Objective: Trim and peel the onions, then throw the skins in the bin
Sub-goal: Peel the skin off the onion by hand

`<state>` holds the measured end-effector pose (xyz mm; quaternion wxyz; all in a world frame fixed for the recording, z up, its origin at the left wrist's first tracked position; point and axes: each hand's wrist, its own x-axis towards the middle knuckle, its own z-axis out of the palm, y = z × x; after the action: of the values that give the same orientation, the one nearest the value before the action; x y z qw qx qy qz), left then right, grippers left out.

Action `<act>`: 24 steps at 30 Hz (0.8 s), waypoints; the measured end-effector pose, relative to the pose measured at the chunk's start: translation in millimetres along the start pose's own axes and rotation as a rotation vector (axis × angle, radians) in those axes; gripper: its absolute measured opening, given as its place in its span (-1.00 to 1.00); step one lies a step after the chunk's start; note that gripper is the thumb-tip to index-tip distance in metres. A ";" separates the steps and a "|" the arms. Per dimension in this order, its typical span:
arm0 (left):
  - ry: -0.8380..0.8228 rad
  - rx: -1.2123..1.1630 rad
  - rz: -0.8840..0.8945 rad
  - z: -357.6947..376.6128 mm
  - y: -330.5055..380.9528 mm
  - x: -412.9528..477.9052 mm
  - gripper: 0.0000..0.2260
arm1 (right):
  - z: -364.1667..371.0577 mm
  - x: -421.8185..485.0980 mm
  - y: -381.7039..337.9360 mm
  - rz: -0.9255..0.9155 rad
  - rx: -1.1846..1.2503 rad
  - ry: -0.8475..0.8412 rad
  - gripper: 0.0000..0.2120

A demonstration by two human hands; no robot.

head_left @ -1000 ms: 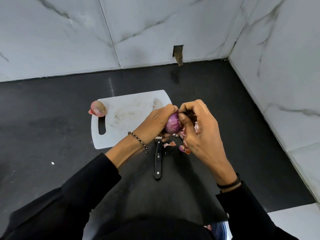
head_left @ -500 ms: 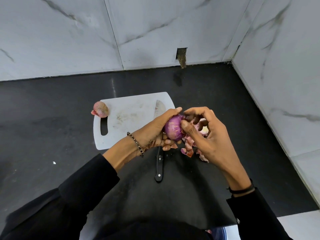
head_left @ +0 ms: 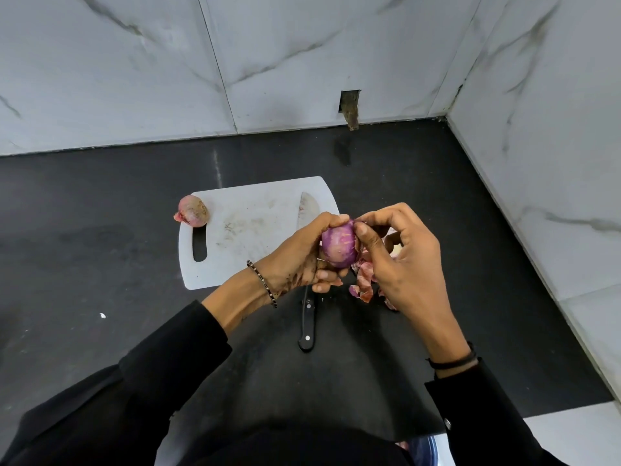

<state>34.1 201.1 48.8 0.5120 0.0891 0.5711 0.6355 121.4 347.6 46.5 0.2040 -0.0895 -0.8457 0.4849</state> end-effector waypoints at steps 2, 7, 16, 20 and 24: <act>-0.038 -0.034 -0.054 0.3 -0.5 -1.0 -0.51 | 2.6 -2.0 0.7 -0.009 0.029 0.021 -0.94; -0.063 -0.135 -0.136 -0.7 -2.9 1.7 -0.45 | 3.0 -6.7 -1.4 -0.062 0.138 0.062 -0.97; -0.004 -0.153 -0.064 -14.5 -4.9 -2.3 -0.50 | -4.8 -9.7 11.9 0.005 0.143 0.023 -0.90; -0.012 -0.171 -0.019 -15.7 -6.7 -4.2 -0.51 | -4.9 -13.4 16.6 0.024 0.044 0.028 -0.85; -0.034 -0.198 0.038 -13.8 -8.1 -3.9 -0.37 | -8.6 -15.2 20.6 0.035 -0.075 0.081 -0.86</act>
<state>30.7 188.0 39.4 0.5159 0.0600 0.4949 0.6967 137.8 359.6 28.9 0.2259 -0.1316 -0.8526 0.4524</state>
